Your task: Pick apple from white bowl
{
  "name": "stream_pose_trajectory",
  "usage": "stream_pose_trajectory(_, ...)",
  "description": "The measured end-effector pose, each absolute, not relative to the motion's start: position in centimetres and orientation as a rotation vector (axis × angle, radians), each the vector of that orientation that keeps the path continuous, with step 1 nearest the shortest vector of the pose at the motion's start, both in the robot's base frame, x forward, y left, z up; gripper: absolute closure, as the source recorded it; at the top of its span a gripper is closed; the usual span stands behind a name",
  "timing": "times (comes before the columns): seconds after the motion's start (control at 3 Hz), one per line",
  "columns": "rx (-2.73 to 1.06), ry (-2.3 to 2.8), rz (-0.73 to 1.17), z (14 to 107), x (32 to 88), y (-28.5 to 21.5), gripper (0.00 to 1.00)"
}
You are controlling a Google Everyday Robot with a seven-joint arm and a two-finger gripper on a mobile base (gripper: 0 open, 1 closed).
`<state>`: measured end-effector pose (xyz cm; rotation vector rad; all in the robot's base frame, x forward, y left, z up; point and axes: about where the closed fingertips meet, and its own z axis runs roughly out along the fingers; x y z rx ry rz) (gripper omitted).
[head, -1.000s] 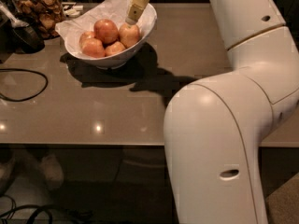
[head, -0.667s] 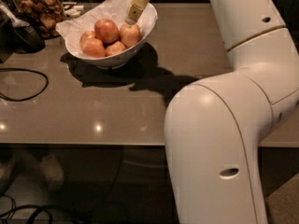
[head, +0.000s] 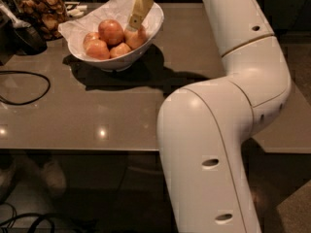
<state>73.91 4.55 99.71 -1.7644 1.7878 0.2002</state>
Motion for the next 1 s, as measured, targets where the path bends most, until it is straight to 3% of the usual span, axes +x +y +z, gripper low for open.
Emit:
stream_pose_trajectory(0.33, -1.777, 1.78, 0.212, 99.11, 74.26, 5.04, 0.28)
stream_pose_trajectory(1.0, -1.789, 1.77, 0.21, 98.52, 74.84, 5.36, 0.23)
